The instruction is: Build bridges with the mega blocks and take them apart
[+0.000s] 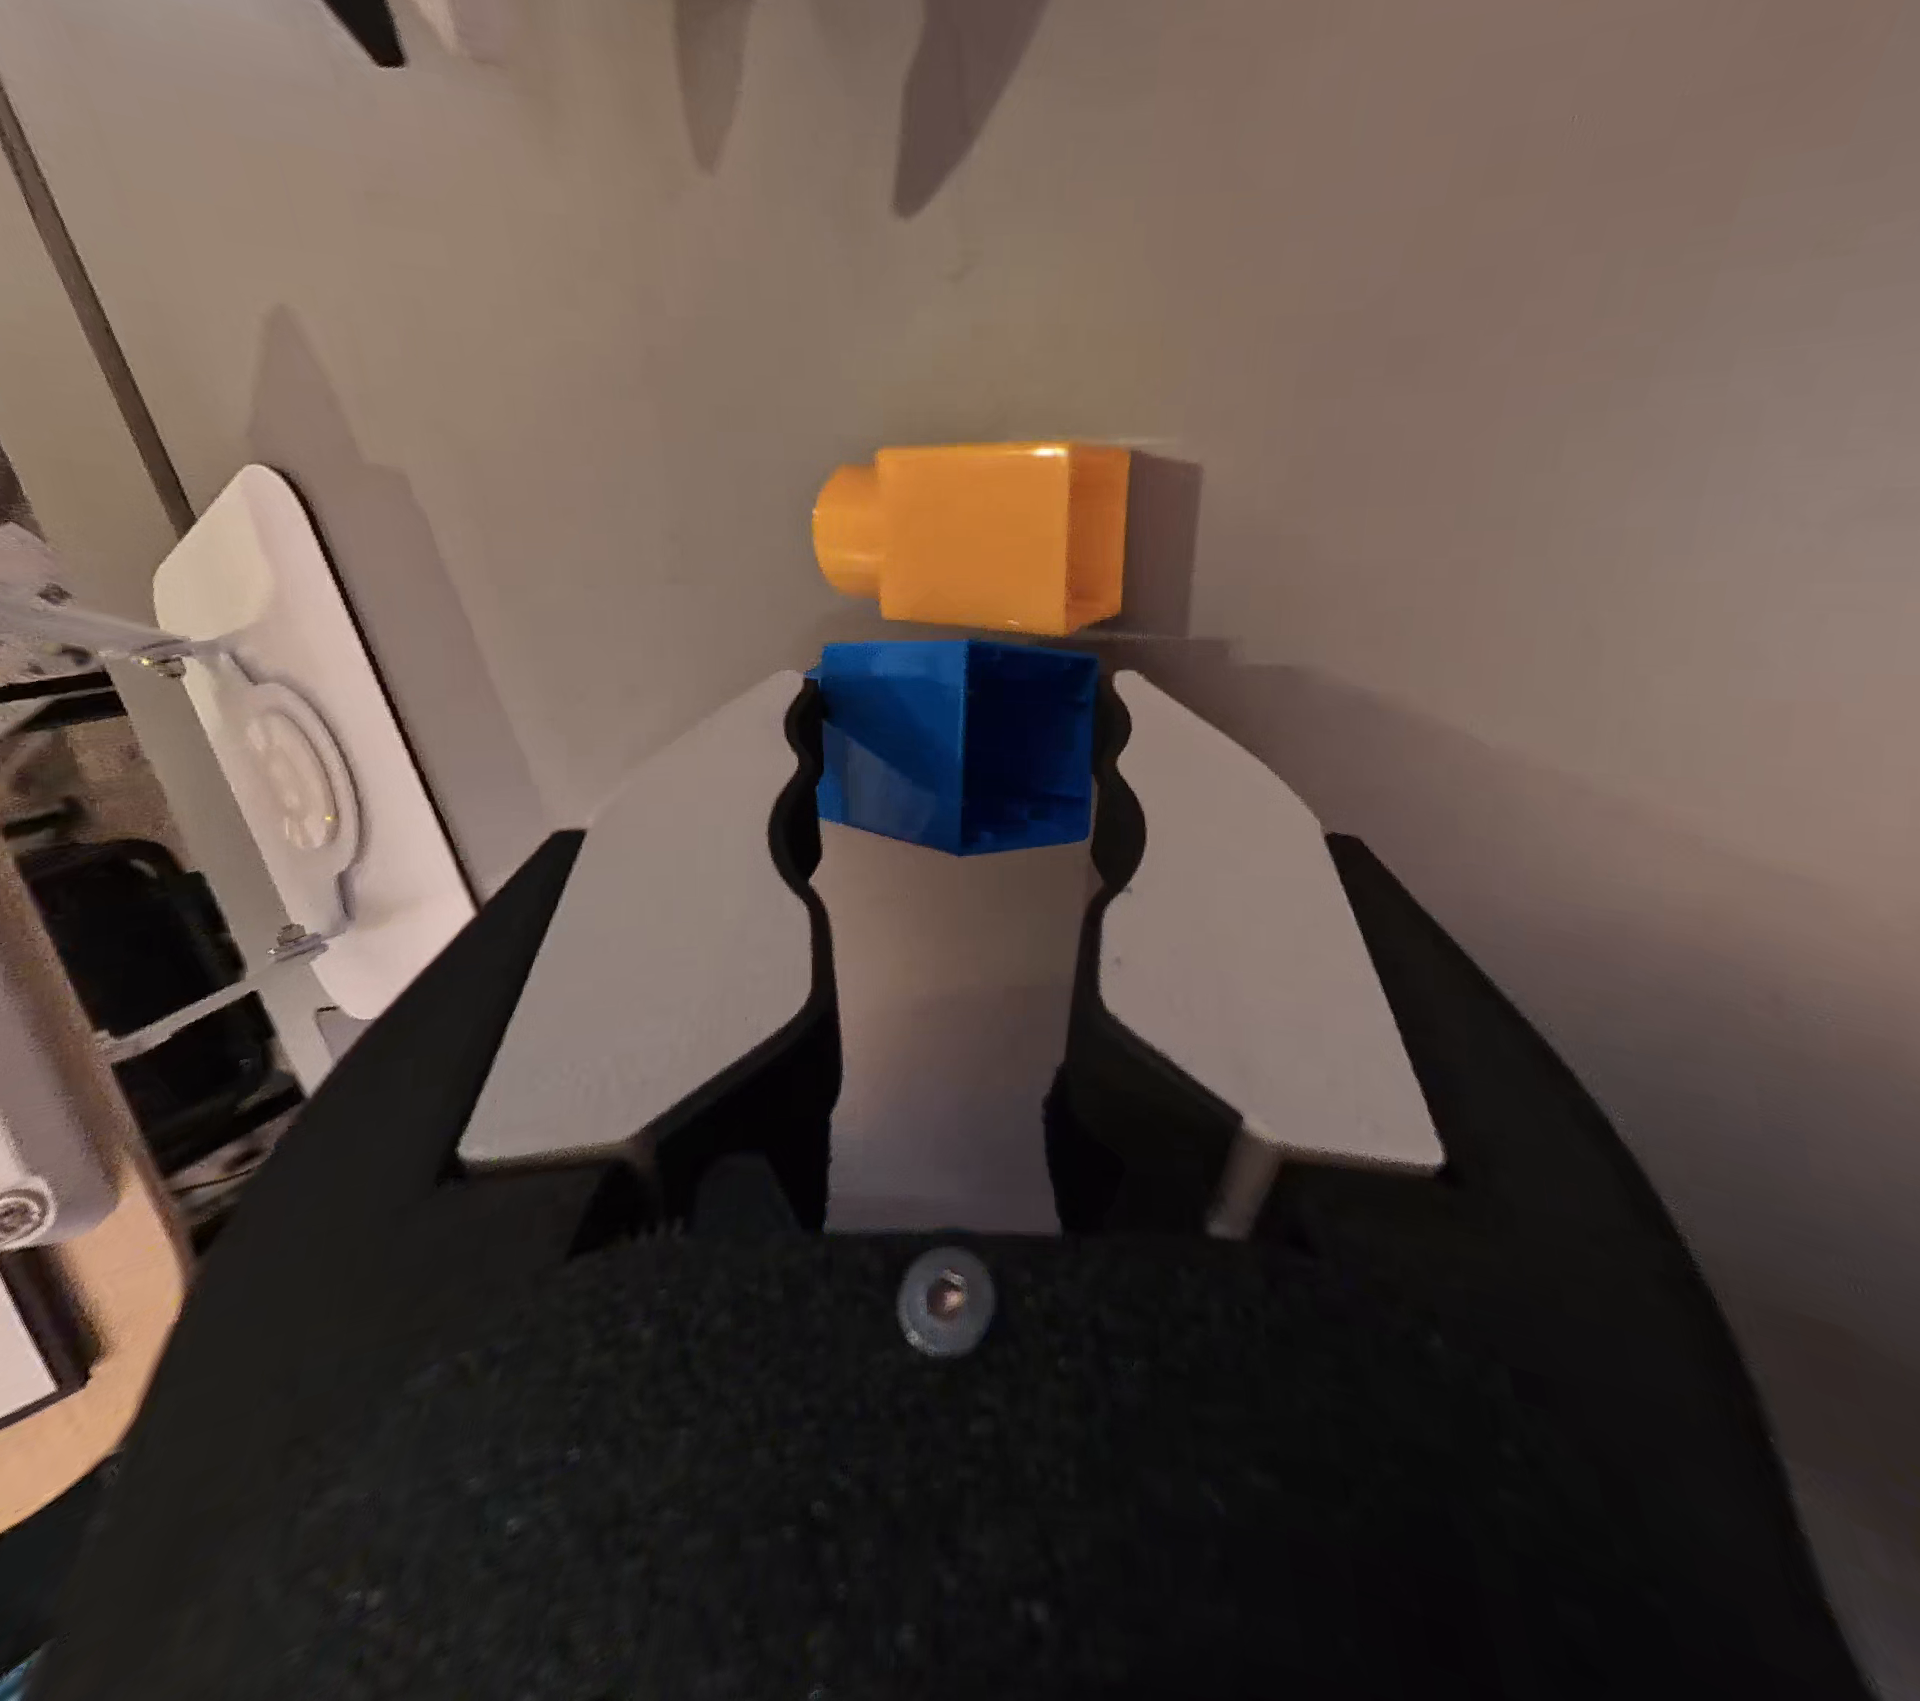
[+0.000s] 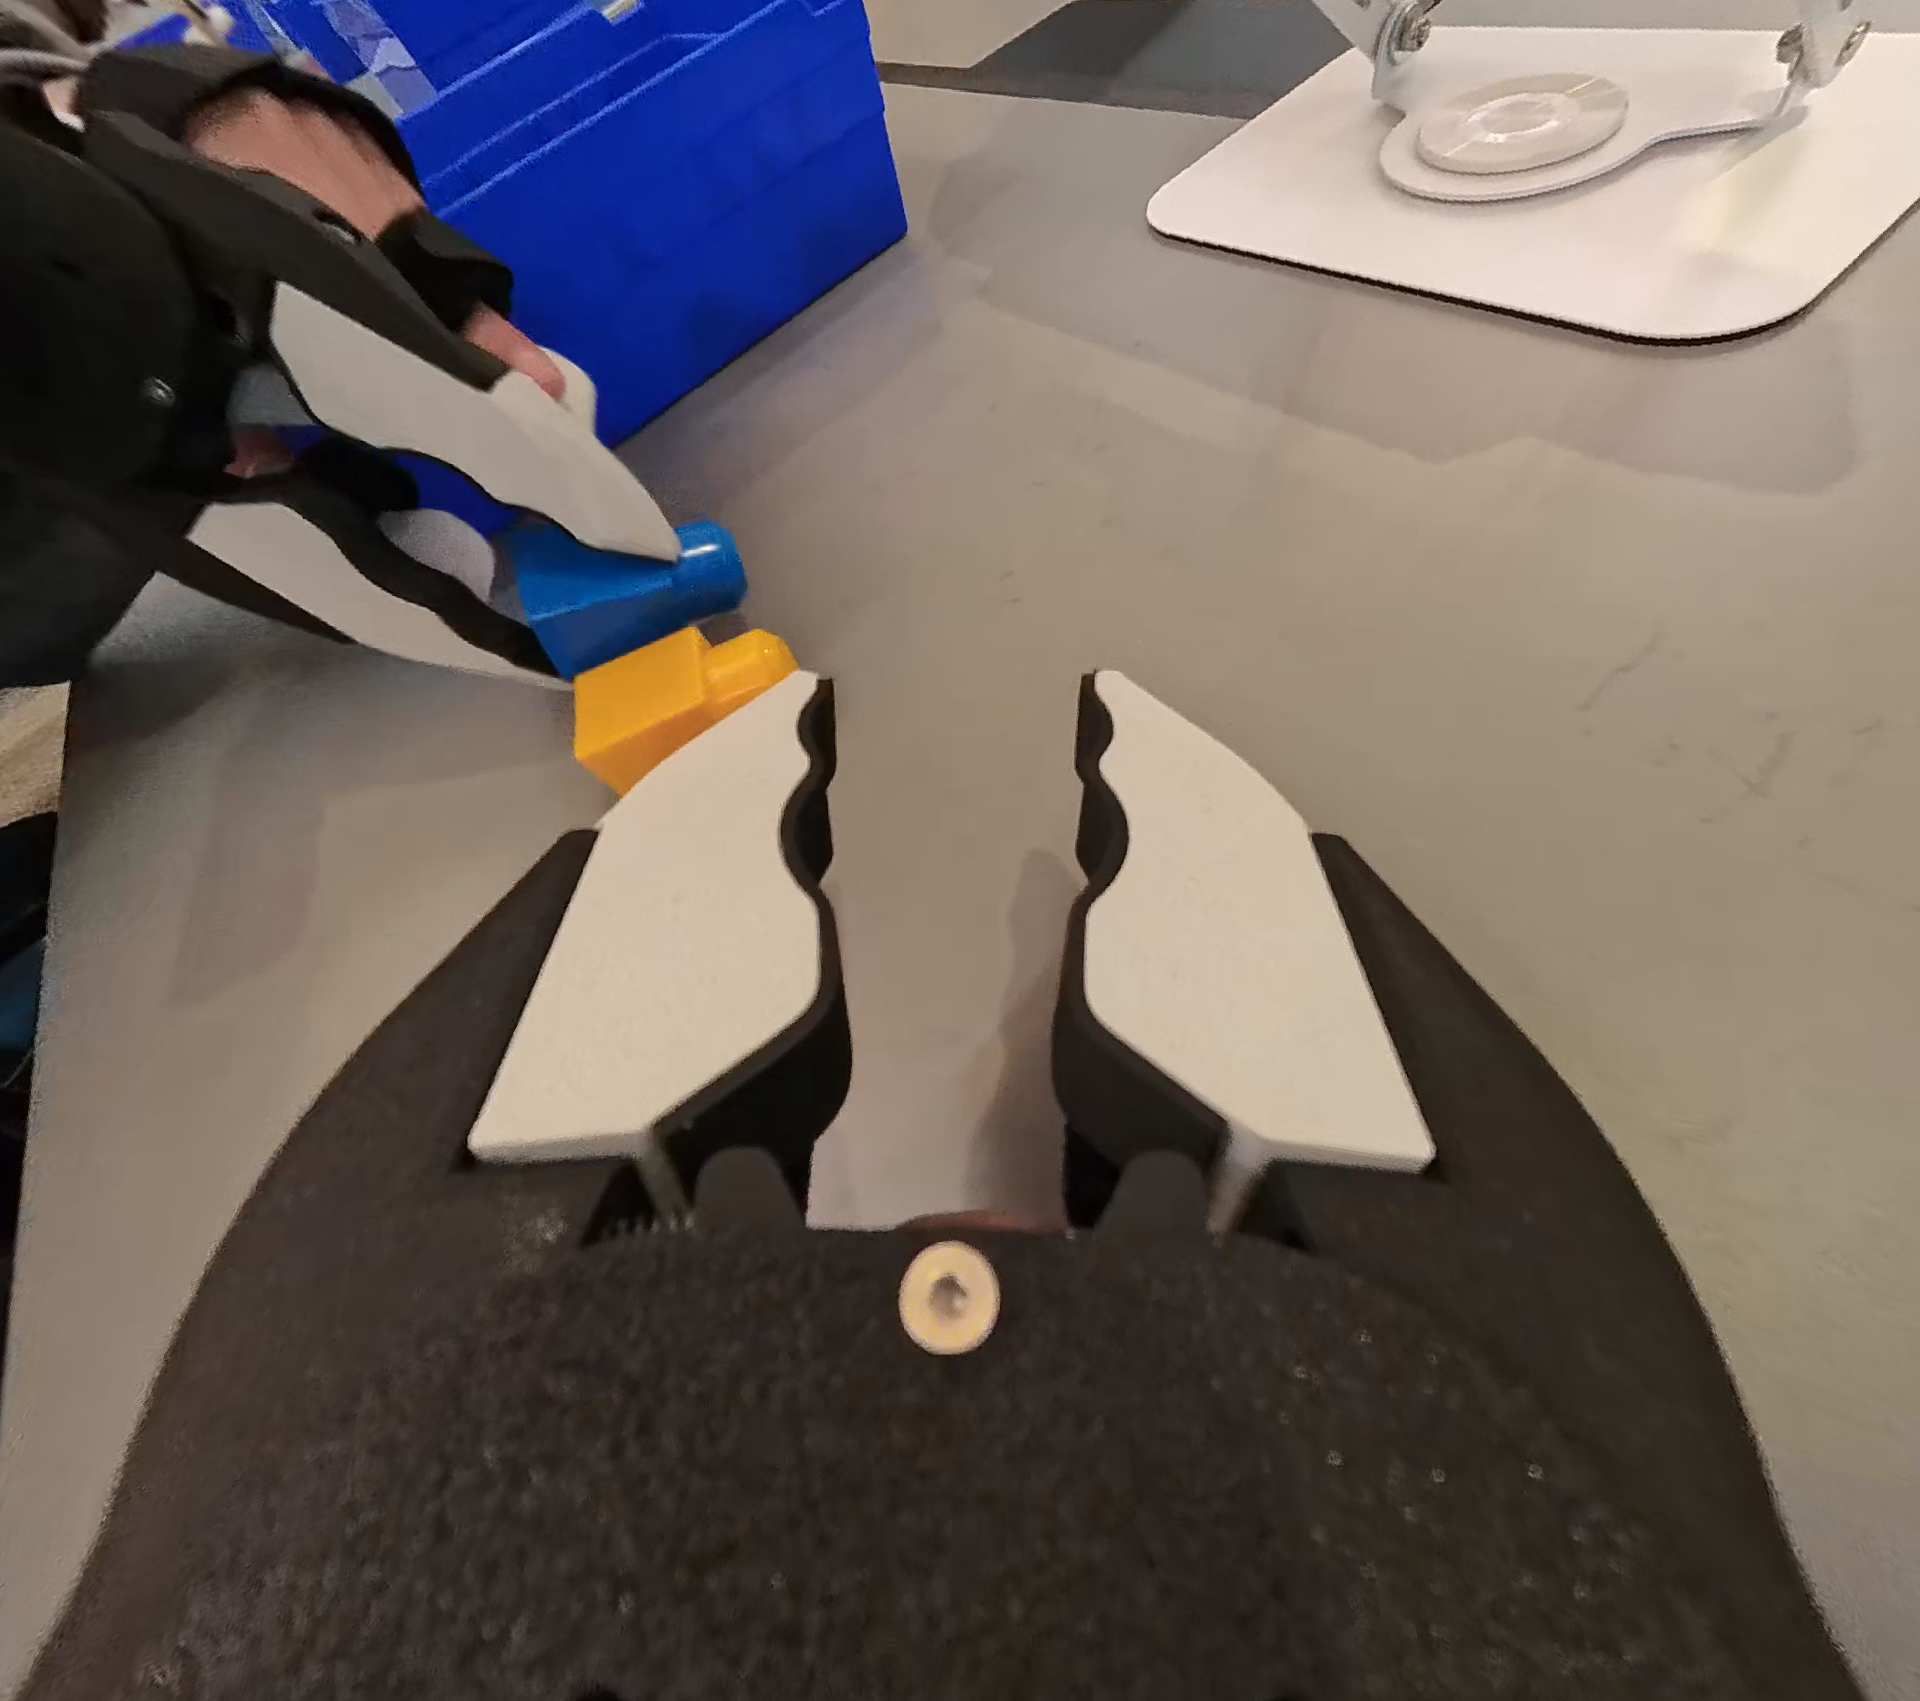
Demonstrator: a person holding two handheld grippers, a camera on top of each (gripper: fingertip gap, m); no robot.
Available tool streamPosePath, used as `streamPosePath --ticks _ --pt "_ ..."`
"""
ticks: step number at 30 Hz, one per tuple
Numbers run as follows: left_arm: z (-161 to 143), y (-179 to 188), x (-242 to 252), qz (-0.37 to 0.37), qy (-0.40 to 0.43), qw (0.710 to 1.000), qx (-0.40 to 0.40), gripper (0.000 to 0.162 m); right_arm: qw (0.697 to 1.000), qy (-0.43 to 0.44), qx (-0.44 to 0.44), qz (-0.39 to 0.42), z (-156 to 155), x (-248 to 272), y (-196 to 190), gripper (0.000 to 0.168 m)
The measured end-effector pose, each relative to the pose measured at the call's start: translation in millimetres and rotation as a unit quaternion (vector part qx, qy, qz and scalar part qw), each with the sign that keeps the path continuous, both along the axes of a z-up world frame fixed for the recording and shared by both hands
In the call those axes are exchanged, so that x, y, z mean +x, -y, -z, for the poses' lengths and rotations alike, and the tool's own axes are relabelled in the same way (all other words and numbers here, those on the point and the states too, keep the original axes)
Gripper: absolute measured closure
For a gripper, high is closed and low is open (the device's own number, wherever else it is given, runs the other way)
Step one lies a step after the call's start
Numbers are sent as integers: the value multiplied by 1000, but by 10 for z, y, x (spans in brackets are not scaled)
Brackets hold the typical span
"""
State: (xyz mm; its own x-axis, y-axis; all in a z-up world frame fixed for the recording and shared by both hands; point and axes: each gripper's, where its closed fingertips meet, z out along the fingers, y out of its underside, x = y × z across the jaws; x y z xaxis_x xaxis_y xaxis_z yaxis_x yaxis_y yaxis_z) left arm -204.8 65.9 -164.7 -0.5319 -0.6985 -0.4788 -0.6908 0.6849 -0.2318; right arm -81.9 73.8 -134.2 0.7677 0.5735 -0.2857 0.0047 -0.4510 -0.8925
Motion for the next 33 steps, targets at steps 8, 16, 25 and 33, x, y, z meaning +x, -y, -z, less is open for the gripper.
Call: streamPosePath --ticks 8,16,25,33 --pt "134 -12 59 36 8 999 4 113 1000 -11 -10 -7 7 -25 11 124" --pt "169 37 47 40 1 999 -2 112 1000 -15 -17 -10 20 -33 3 124" --pt "-3 52 1 -10 8 1000 1 102 1000 -17 -19 -9 26 -24 8 124" --pt "-1182 -174 -577 -269 247 925 -103 94 999 -34 -5 -9 -65 -15 26 125"
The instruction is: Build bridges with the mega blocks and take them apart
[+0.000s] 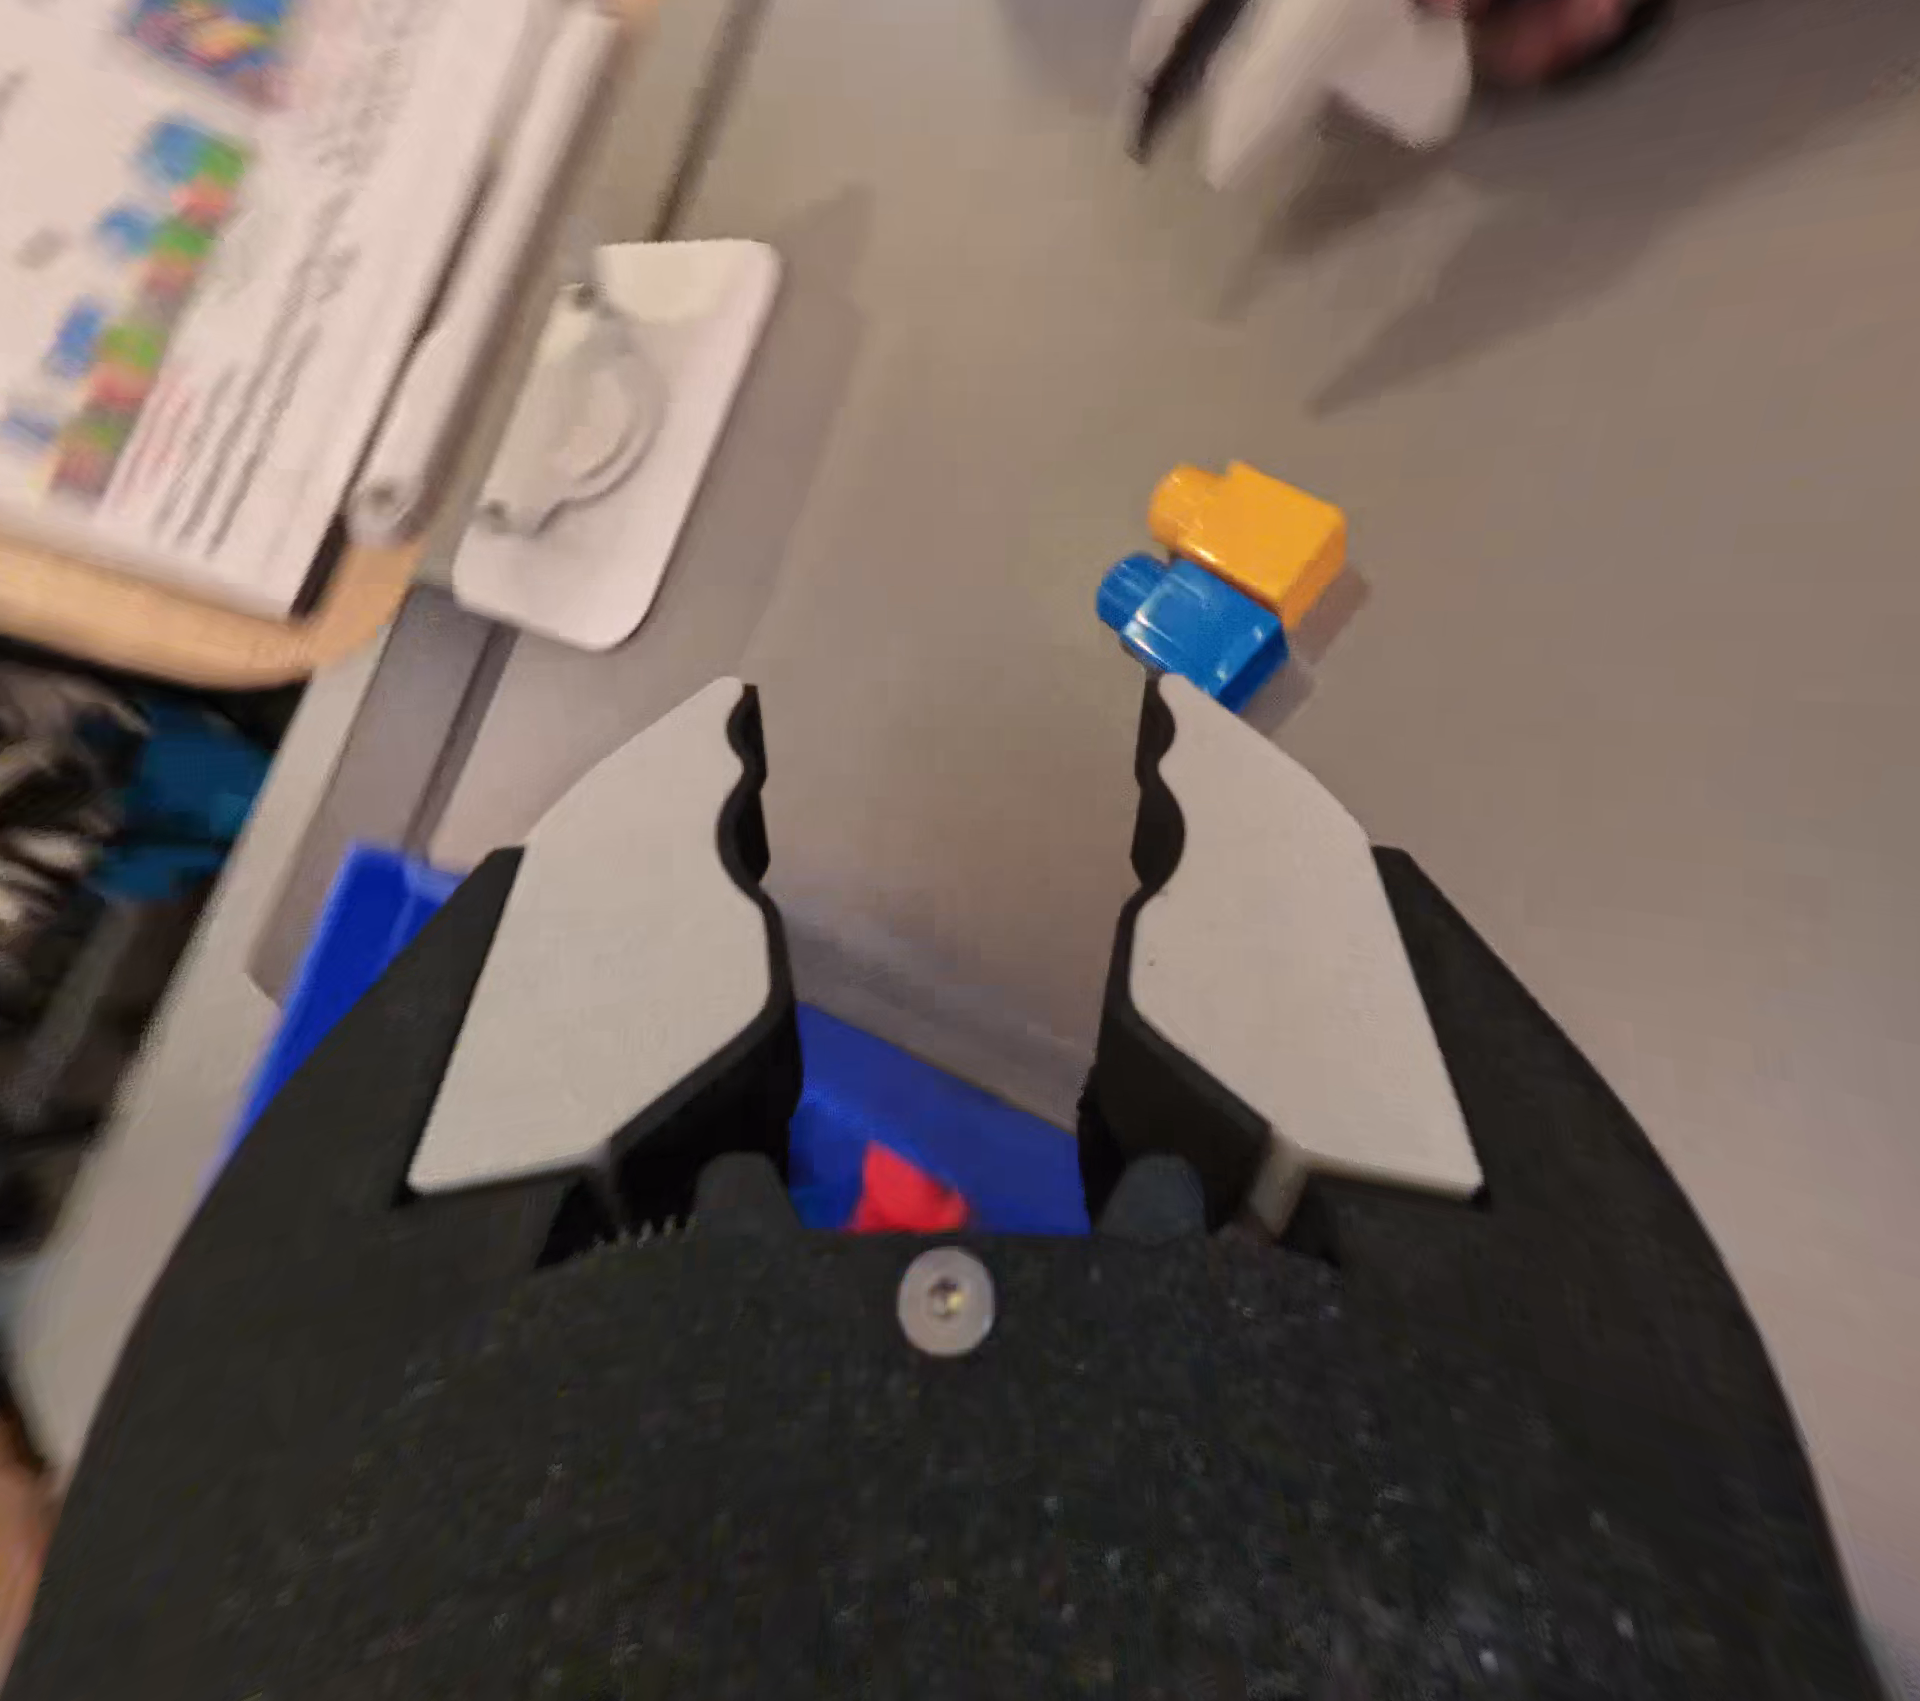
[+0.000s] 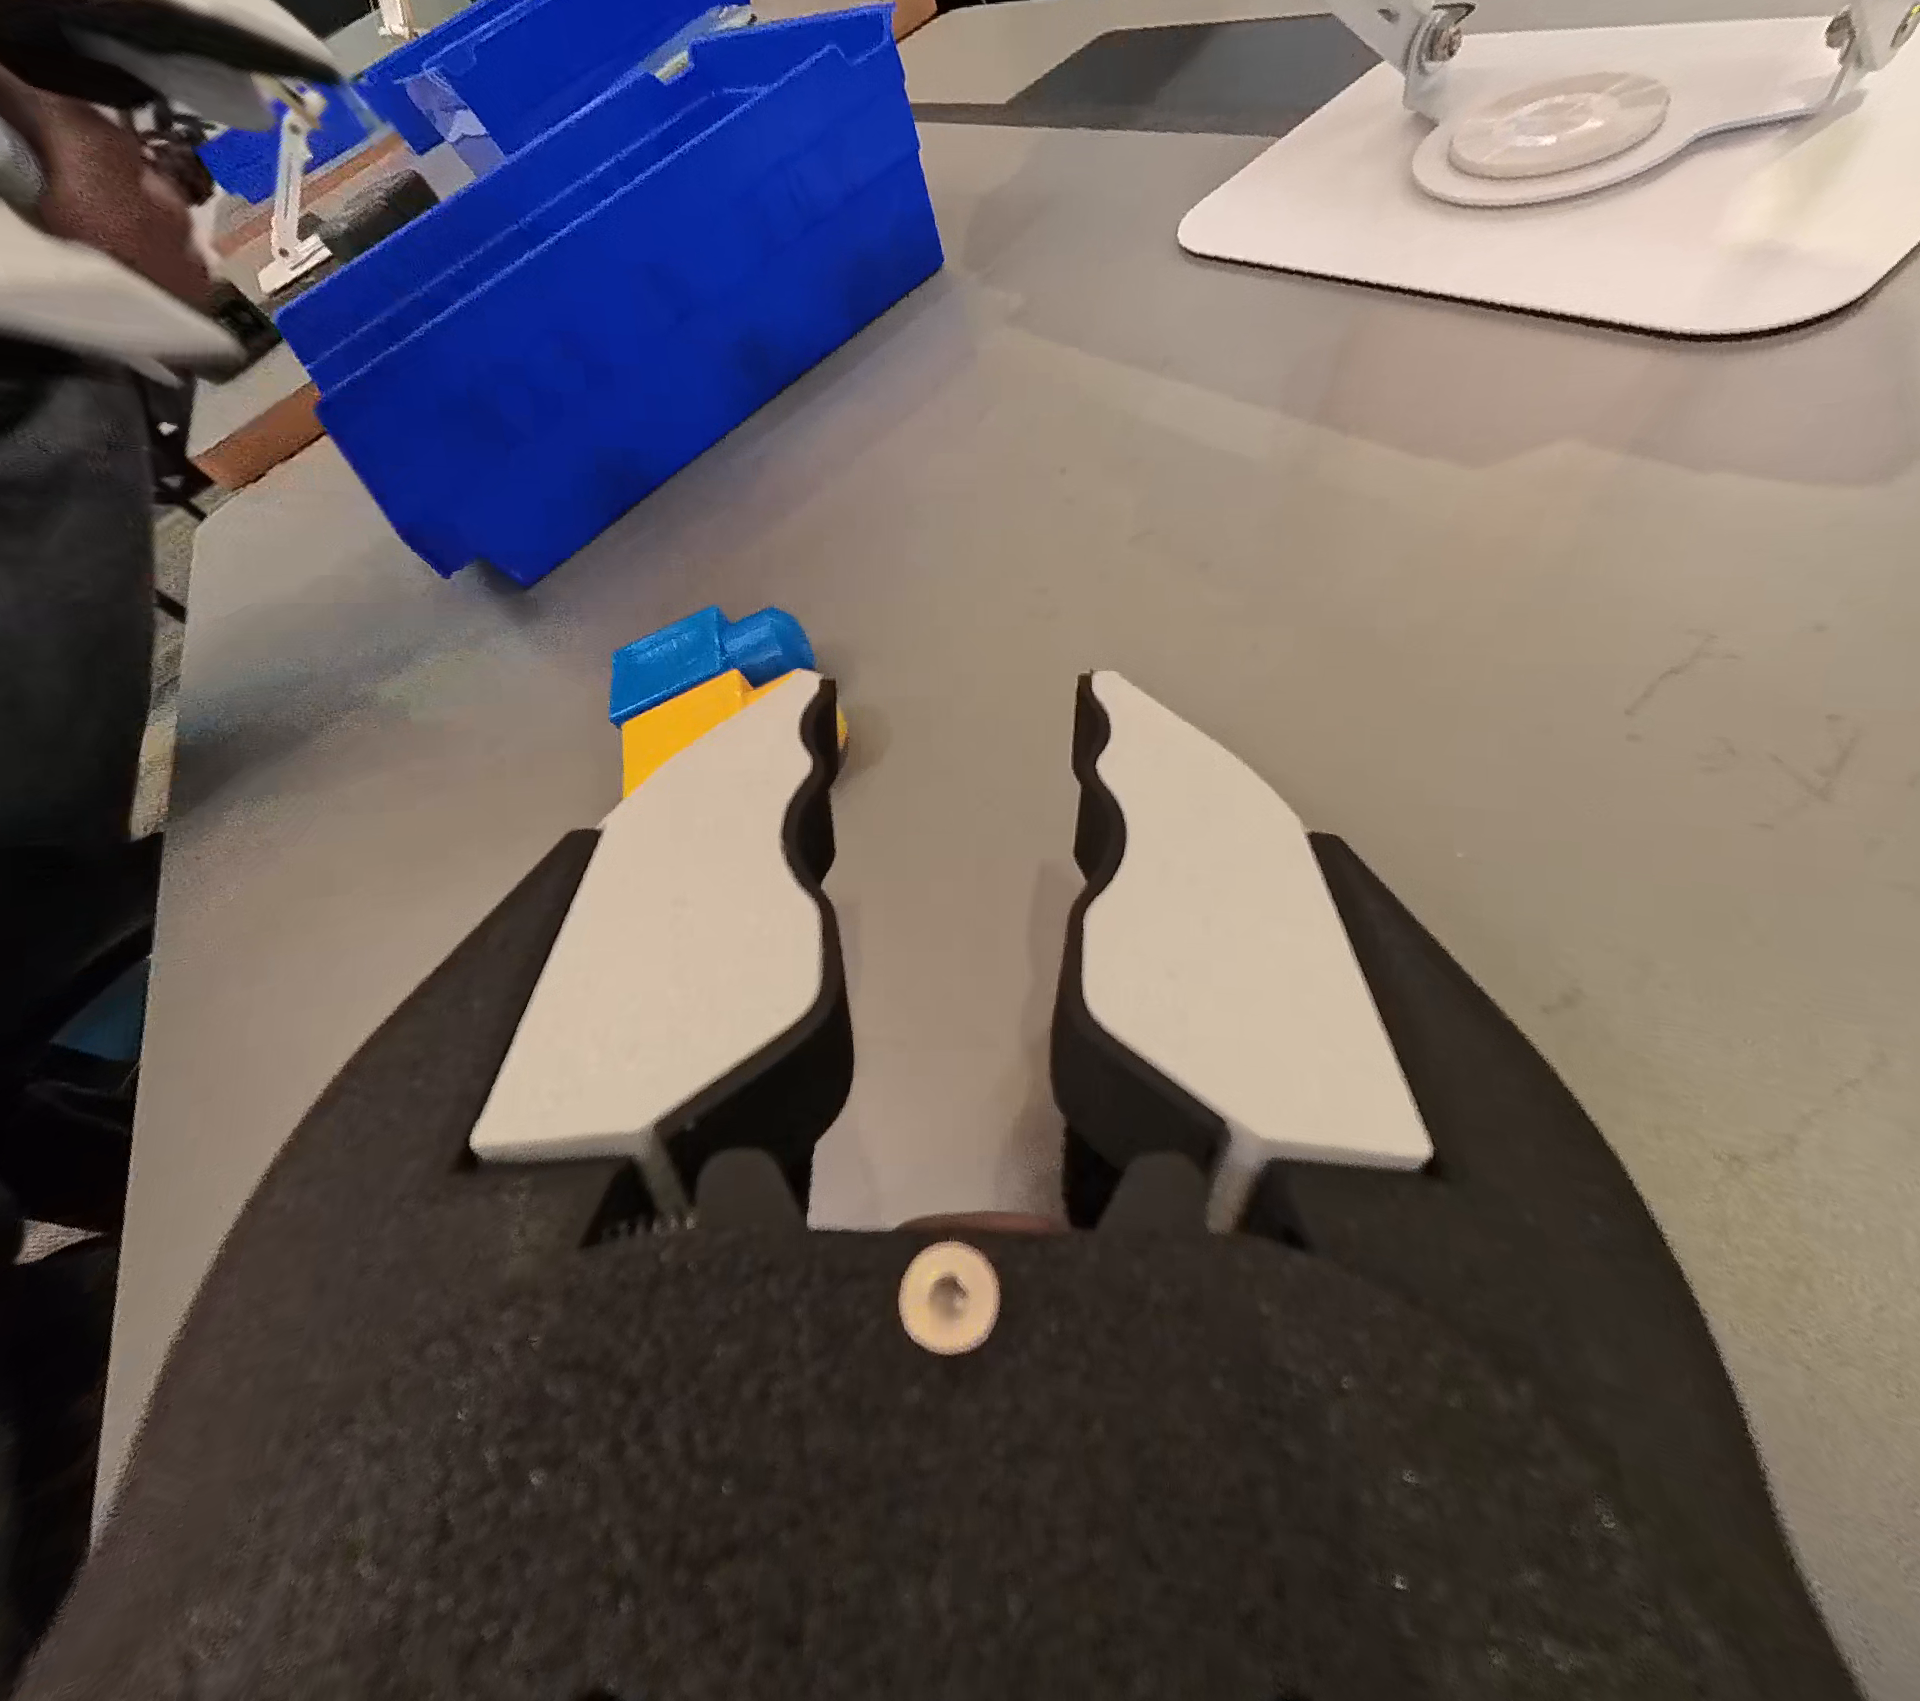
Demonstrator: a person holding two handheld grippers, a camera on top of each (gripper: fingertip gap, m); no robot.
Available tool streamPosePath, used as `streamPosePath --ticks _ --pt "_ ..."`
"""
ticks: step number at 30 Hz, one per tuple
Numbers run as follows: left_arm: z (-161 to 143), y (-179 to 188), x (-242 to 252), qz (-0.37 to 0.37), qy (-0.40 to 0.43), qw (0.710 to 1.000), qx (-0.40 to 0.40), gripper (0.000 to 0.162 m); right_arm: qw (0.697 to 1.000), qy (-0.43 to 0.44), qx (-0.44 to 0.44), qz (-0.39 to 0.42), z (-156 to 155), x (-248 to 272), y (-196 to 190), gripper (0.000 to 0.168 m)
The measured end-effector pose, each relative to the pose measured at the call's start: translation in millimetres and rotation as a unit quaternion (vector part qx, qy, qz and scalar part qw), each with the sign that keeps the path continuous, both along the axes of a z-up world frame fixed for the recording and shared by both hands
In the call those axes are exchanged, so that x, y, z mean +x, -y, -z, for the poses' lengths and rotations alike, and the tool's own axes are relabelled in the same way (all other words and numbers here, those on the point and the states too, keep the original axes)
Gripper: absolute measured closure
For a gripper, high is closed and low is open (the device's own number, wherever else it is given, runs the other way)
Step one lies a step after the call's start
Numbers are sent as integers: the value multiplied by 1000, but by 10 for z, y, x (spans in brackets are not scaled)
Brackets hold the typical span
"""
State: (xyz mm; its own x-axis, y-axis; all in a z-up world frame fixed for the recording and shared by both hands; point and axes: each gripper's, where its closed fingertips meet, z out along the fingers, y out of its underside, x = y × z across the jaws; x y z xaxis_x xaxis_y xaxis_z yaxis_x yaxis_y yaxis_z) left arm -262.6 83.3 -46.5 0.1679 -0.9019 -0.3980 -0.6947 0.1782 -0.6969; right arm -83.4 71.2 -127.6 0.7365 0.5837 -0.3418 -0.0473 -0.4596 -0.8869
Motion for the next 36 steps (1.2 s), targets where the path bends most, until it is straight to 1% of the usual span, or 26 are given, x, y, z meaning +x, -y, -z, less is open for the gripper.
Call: streamPosePath --ticks 1,2,4,6,7,9,11,14,16,18,21,22,23,24,27,29,31,33,35,36 --pt "-98 -42 -182 -45 52 997 -36 94 1000 0 2 0 -7 -2 2 125" --pt "-114 -78 -387 -85 86 990 -72 92 1000 0 2 -1 -8 -7 5 125" --pt "23 -165 -825 -163 109 974 -110 90 1000 0 1 -4 -4 -24 12 125" --pt "215 -115 -1107 -186 115 967 -130 89 1000 5 2 -4 8 -27 10 125" --pt "289 -92 -1196 -194 113 965 -134 92 1000 8 2 -3 14 -25 5 125" --pt "450 -91 -1344 -206 66 968 -128 95 1000 7 1 -2 15 -22 -4 125" --pt "585 -147 -1465 -208 -13 972 -106 95 1000 4 0 -2 14 -21 -18 125" --pt "761 -271 -1540 -194 -133 967 -95 99 1000 10 -2 1 38 -15 -41 125" --pt "880 -362 -1520 -170 -193 961 -103 104 1000 12 -2 2 46 -12 -48 126" --pt "1007 -445 -1488 -139 -240 954 -116 110 1000 14 -3 2 58 -10 -51 126" --pt "1193 -527 -1460 -100 -288 941 -144 111 1000 13 -5 4 64 4 -42 126" --pt "1250 -542 -1466 -90 -303 937 -152 114 1000 12 -5 5 63 13 -38 126" --pt "1296 -555 -1478 -80 -315 933 -156 125 1000 11 -4 6 61 21 -35 126" --pt "1315 -556 -1487 -72 -321 930 -160 126 1000 10 -5 7 60 25 -33 126" --pt "1226 -531 -1540 -61 -331 927 -166 128 1000 7 -6 7 61 30 -33 126" --pt "1042 -508 -1619 -62 -331 928 -163 128 1000 8 -5 6 58 25 -28 126" --pt "707 -541 -1688 -73 -321 934 -138 128 1000 10 -2 6 52 20 -22 126" --pt "276 -535 -1567 -66 -288 948 -118 128 1000 9 2 5 30 10 -15 126" --pt "-87 -435 -1192 -26 -249 962 -112 129 1000 7 10 -1 -4 -15 1 126" --pt "-184 -363 -944 2 -240 964 -112 129 1000 7 19 -5 -34 -31 13 126"
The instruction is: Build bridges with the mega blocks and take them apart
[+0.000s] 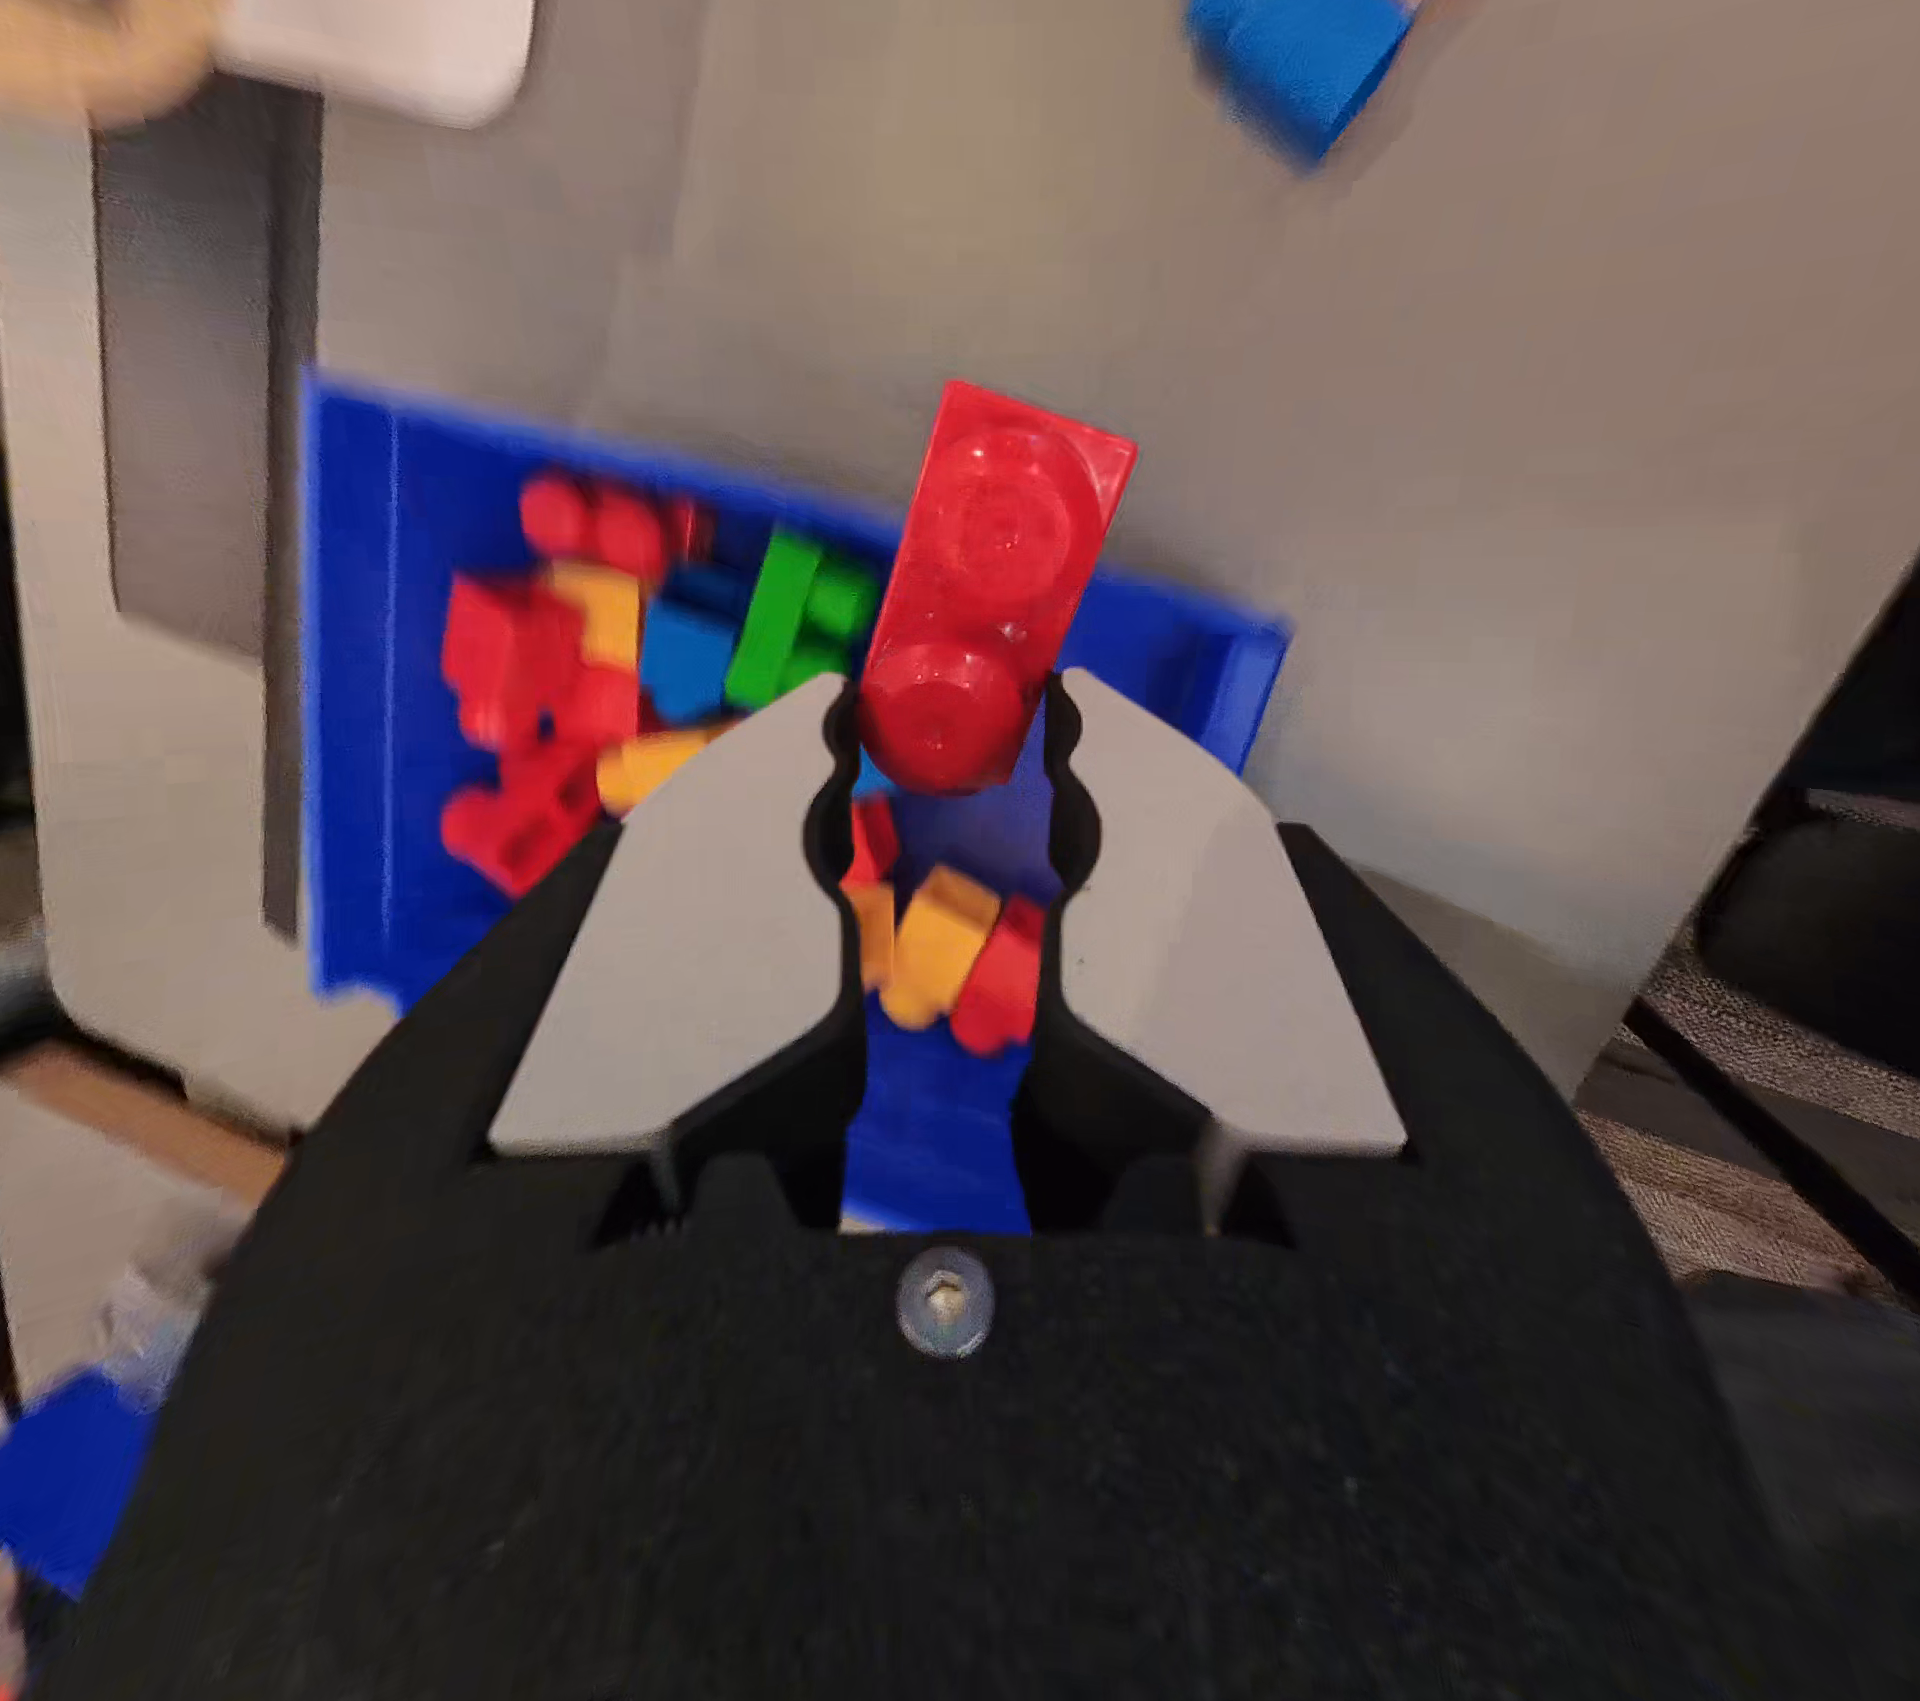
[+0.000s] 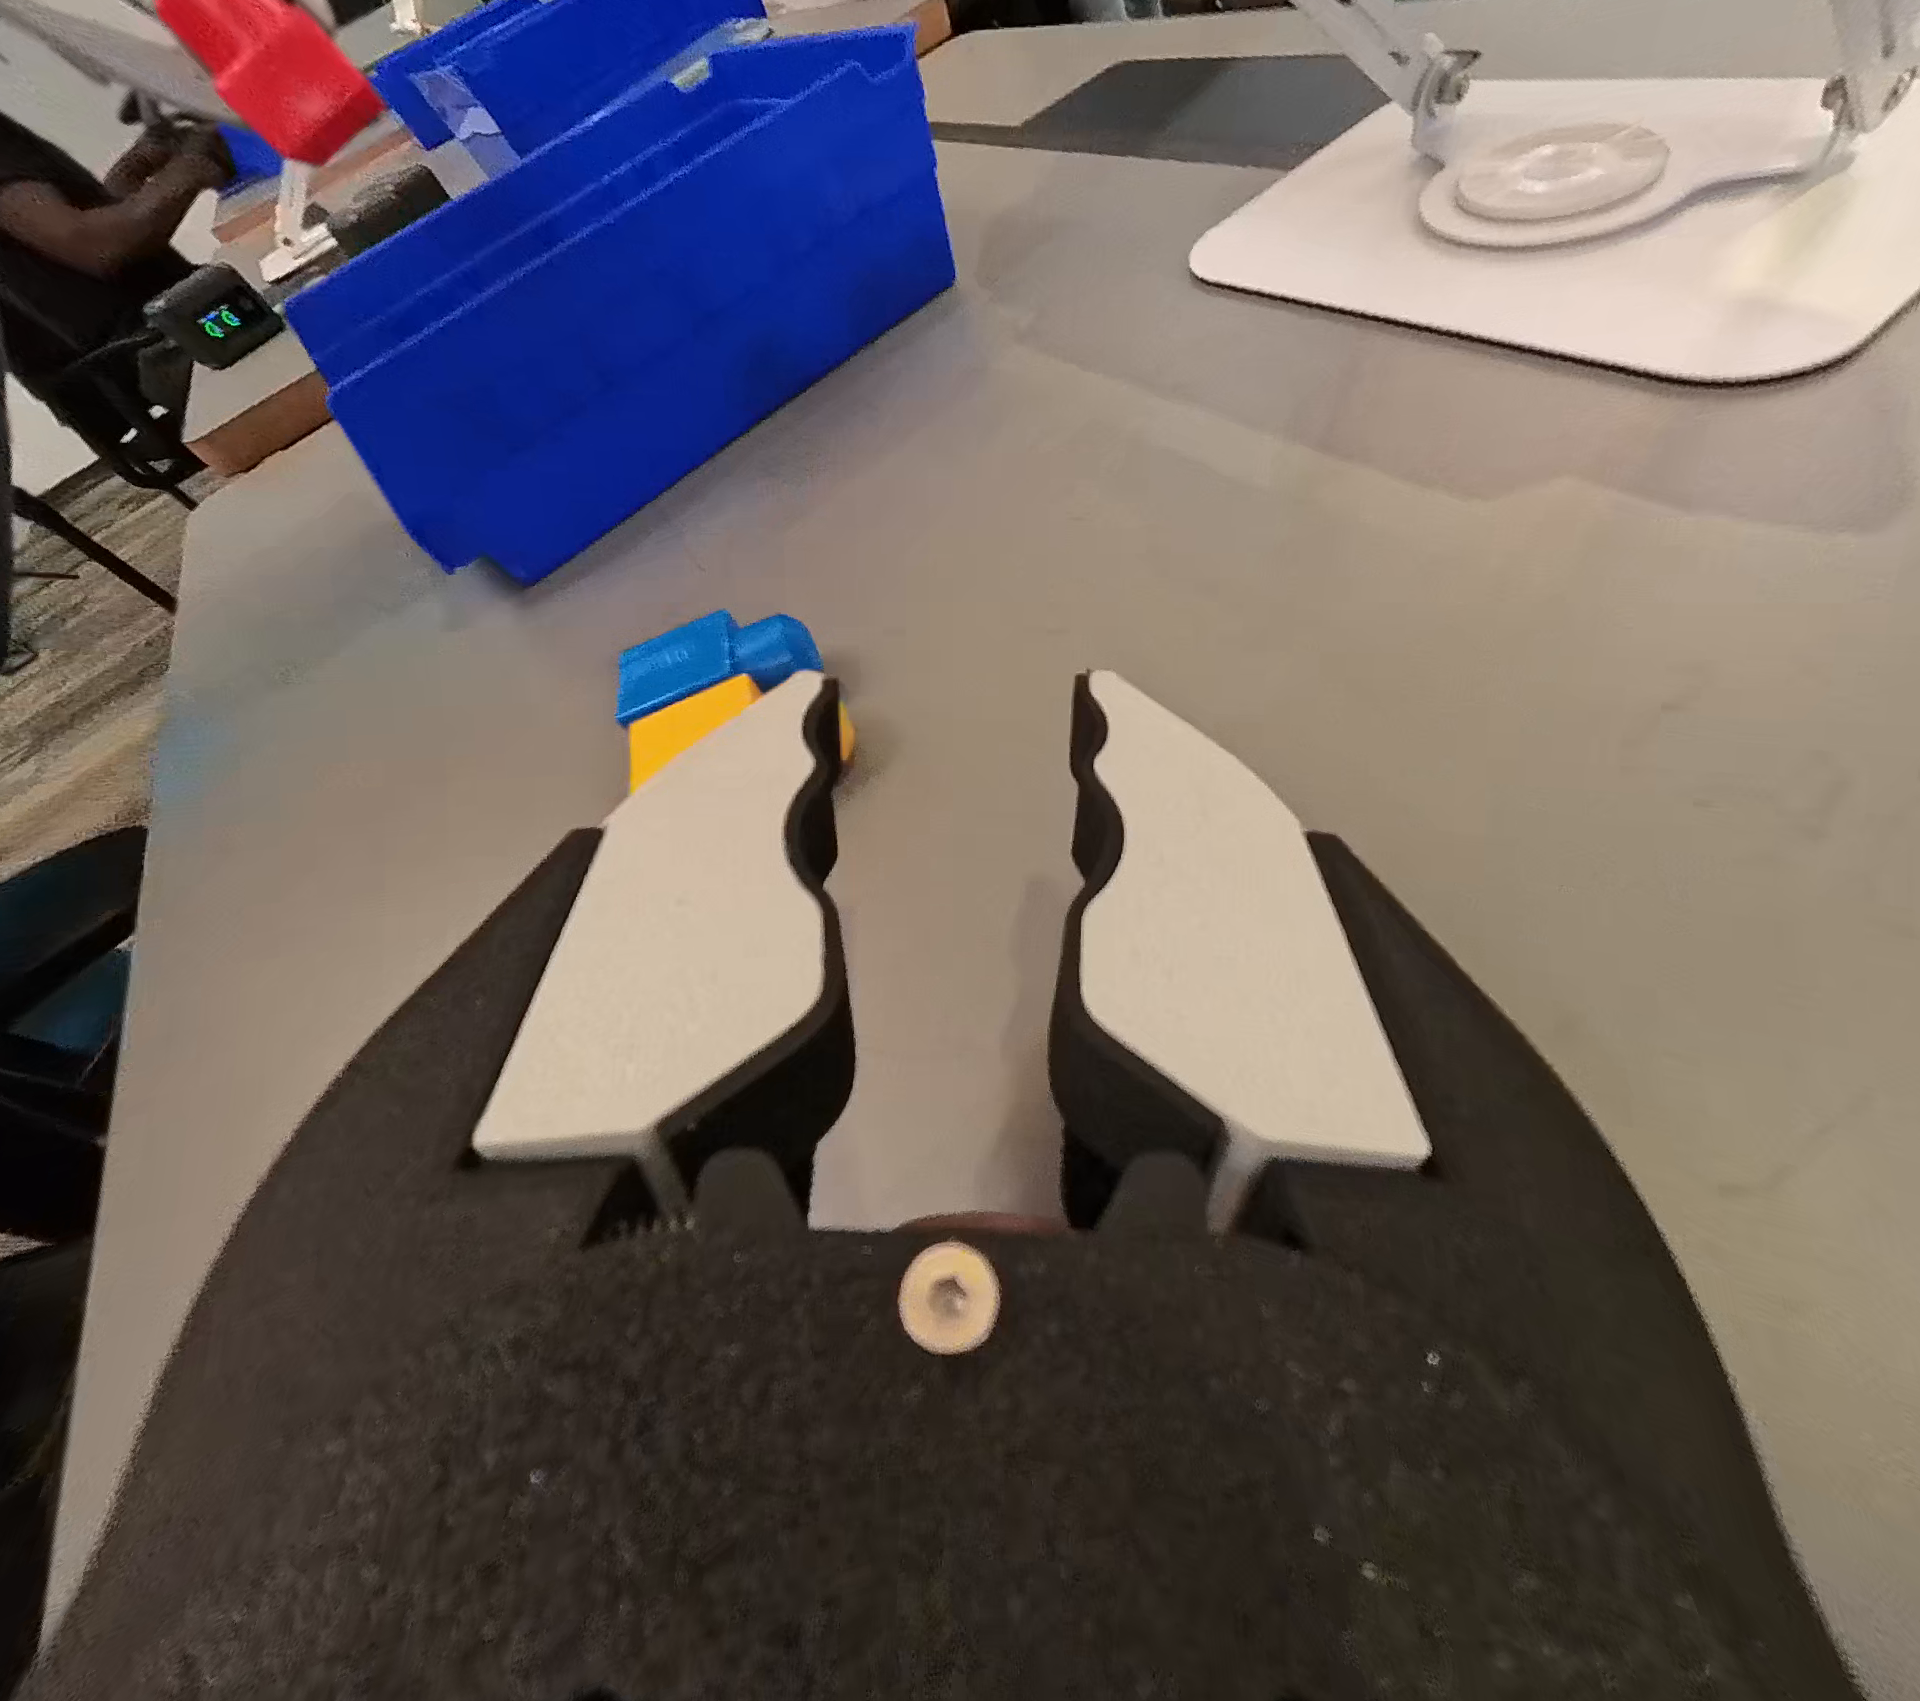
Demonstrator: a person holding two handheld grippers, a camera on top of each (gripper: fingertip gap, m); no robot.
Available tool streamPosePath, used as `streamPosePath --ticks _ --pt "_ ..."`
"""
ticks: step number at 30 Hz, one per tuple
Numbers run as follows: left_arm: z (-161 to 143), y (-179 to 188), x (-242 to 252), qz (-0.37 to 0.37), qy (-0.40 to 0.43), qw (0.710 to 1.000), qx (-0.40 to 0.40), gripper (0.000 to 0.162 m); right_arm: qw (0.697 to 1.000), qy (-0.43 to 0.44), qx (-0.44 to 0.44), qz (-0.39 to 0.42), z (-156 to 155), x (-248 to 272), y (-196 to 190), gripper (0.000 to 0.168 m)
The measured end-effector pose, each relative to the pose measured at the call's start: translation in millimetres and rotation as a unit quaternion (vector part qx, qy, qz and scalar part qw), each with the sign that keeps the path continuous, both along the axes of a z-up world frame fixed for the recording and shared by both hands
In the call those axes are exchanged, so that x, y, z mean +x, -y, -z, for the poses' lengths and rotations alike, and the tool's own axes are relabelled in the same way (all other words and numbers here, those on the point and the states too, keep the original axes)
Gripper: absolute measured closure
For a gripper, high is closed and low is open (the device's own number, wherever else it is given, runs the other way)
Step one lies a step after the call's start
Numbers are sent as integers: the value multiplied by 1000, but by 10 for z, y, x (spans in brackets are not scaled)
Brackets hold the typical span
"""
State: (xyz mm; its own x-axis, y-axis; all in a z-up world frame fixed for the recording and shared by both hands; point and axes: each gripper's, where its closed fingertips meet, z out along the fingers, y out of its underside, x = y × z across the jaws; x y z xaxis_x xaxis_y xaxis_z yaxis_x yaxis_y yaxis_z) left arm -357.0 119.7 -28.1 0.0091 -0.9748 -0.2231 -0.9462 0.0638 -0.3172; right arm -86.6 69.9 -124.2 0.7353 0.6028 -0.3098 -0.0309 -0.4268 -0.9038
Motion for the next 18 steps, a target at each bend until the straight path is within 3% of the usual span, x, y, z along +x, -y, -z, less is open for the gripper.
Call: streamPosePath --ticks 3,8,13,18 --pt "110 103 777 72 -25 997 -11 129 1000 9 29 -7 -67 -10 87 125" --pt "881 -30 1846 139 -96 985 -44 129 998 32 55 -14 -82 -32 301 125" --pt "1410 -41 2341 196 -129 970 -62 129 992 82 88 -25 -30 -85 431 126" --pt "1513 41 2613 222 -127 965 -56 129 994 78 71 -24 3 -46 450 127"
